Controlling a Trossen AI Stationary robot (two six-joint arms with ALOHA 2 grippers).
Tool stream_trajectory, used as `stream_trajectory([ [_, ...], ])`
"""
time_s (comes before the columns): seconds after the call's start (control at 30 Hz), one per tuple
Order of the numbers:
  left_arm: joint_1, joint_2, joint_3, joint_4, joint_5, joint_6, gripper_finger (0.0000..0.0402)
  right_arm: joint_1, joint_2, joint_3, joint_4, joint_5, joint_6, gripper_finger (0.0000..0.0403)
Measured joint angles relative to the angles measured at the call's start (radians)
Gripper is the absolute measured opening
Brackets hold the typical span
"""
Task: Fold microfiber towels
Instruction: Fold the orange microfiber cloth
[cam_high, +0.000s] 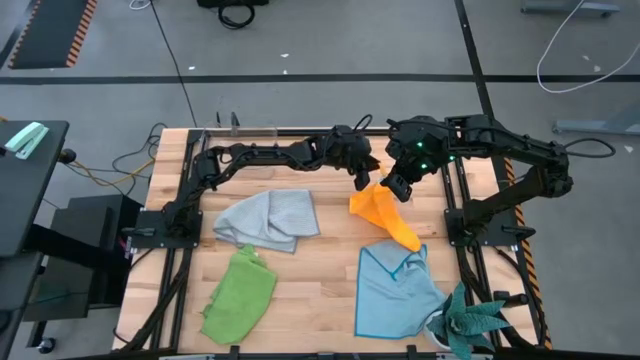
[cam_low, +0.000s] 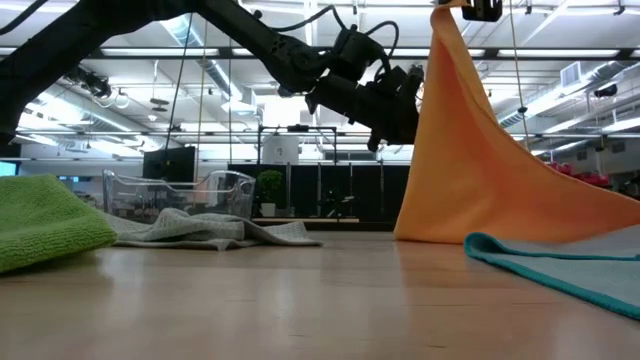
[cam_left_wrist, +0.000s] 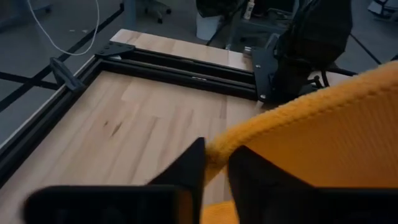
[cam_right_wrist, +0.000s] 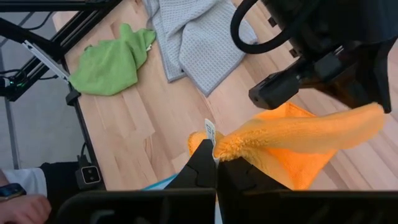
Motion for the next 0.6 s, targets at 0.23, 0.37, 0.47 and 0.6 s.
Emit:
stream_trajectory([
  [0.23, 0.021, -0.004, 0.0, -0.024, -0.035, -0.001, 0.001, 0.0, 0.0, 0.0, -0.001, 0.001, 0.0, 0.0],
  [0.37, 0.049, -0.031, 0.001, -0.079, -0.038, -0.006, 0.0007, 0.0, -0.006, -0.001, -0.003, 0.021, 0.006, 0.0],
  [0.47, 0.072, -0.065, 0.003, -0.137, -0.042, 0.004, 0.0006, 0.0, -0.024, -0.001, -0.012, 0.062, 0.028, 0.0],
  [0.6, 0.1, -0.122, 0.002, -0.209, -0.046, 0.009, 0.0005, 0.0, -0.06, -0.001, -0.025, 0.107, 0.065, 0.0],
])
